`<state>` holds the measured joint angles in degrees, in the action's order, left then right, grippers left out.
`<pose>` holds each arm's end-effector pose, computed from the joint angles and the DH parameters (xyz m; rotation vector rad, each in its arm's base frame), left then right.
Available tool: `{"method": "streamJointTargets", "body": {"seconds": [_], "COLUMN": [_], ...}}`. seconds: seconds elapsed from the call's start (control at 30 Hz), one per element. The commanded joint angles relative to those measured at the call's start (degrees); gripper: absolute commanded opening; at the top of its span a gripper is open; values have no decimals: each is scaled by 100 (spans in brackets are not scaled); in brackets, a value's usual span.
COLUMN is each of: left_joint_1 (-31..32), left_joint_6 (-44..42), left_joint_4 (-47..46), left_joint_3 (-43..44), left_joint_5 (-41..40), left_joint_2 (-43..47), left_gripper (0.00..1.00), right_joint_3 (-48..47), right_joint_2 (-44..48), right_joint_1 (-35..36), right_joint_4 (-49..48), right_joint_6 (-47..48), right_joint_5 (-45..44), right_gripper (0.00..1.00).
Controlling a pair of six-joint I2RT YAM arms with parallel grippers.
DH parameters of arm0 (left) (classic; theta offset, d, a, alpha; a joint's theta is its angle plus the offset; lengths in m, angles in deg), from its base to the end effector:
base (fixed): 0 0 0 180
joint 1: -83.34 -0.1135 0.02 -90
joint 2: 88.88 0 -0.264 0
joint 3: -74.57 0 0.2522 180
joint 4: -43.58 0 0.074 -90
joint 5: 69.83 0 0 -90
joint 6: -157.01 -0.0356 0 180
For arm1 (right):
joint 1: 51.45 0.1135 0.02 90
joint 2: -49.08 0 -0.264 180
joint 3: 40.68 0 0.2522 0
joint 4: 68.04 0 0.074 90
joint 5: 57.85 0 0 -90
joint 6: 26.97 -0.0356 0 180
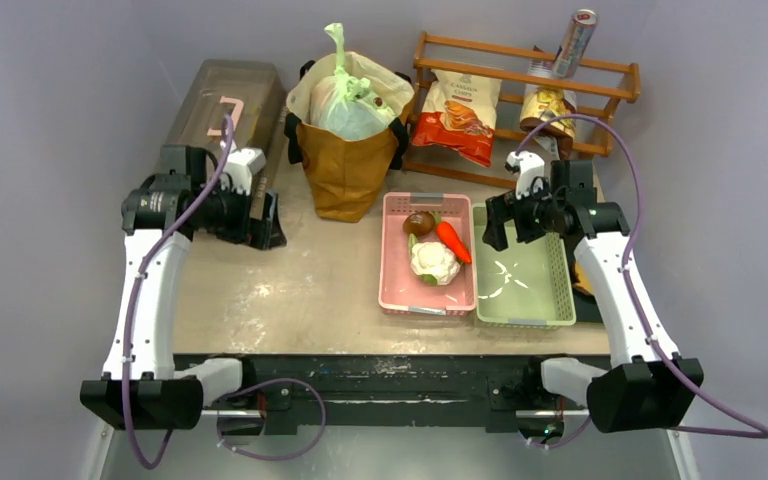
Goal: Untie the knot of the grocery bags and take out the mixed food
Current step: Pick up the takeout bag from the takeout bag.
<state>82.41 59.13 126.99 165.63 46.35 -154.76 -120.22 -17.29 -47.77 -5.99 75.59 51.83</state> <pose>0.1964 -0.0125 0.3717 0.3177 2.4940 -0.5268 0.2292 0.0268 0.3318 -0.4897 2.3354 0.3426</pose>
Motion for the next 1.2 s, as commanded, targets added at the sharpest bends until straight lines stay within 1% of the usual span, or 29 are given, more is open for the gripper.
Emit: {"method": "streamJointTargets", "body": {"seconds": [0.0,0.1,0.13,0.17,0.23,0.3,0.33,0.47,0.6,0.7,0.8,0.87,1.03,1.17], "left_joint_1": [115,416,525,641,876,1036,1129,1532,1717,1866,2013,2018,2018,2018], "left_joint_6": [30,-19,-12,36,169,349,371,468,1032,1002,817,819,814,526], "left_joint_4": [91,302,317,298,194,-90,-322,-1923,-2709,-2936,-3203,-3249,-3321,-3345], "left_joint_3": [1952,3632,4169,4898,5900,6658,6815,6411,6572,6881,6923,6992,6927,6770], "left_joint_5": [-107,-216,-284,-439,-649,-885,-1018,-1769,-1963,-2061,-2411,-2432,-2593,-3142], "left_joint_2": [-715,-1525,-1792,-2175,-2756,-3243,-3385,-3577,-4106,-4631,-5045,-5332,-5860,-6178], "left_gripper": [100,100,100,100,100,100,100,100,97,95,95,93,92,93], "right_joint_3": [-621,-799,-838,-855,-856,-857,-858,-864,-822,-704,-635,-619,-513,-400], "right_joint_2": [-291,-491,-533,-559,-598,-641,-660,-717,-753,-787,-807,-816,-767,-722], "right_joint_1": [-25,-21,-25,-25,-25,-20,-25,-25,-25,-23,-26,-21,-25,-25], "right_joint_4": [-66,-46,-47,-54,-78,-71,-81,-65,-90,-133,-157,-153,-165,-178], "right_joint_6": [-121,-130,-131,-141,-156,-173,-179,-167,-172,-180,-184,-183,-165,-157], "right_joint_5": [302,335,348,348,311,229,197,131,114,115,122,115,52,46], "right_gripper": [99,99,99,99,99,99,99,99,99,99,99,99,99,99]}}
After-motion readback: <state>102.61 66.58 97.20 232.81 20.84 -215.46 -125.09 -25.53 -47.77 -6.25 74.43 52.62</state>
